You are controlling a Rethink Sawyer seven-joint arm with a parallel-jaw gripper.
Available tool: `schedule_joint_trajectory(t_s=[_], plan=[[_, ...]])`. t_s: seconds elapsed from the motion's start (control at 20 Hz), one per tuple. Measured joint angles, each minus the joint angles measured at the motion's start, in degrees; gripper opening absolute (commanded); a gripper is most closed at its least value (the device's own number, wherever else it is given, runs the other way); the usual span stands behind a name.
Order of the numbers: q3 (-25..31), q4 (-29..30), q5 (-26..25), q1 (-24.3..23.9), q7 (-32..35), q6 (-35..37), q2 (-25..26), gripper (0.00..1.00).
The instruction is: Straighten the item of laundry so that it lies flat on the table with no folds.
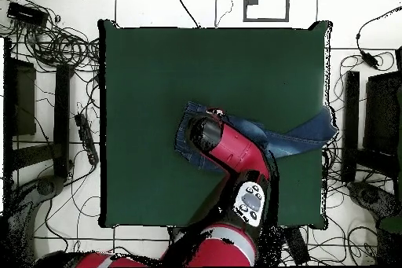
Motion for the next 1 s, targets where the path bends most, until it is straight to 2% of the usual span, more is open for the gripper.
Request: schedule_joint_trajectory(t_s=[0.05, 0.1, 0.5, 0.75, 1.0], plan=[[0.4, 0.3, 0.0, -0.3, 0.0, -0.5, 0.0, 1.0], [0.7, 0.7, 0.0, -0.6, 0.0, -1.2, 0.0, 0.0], [1.5, 2.6, -1.2, -2.1, 0.0, -1.4, -1.6, 0.0], [1.7, 4.7, -3.6, -4.1, 0.0, -0.4, -6.0, 0.0], [2.0, 8.4, -9.2, -8.8, 0.0, 3.1, -14.9, 0.0]])
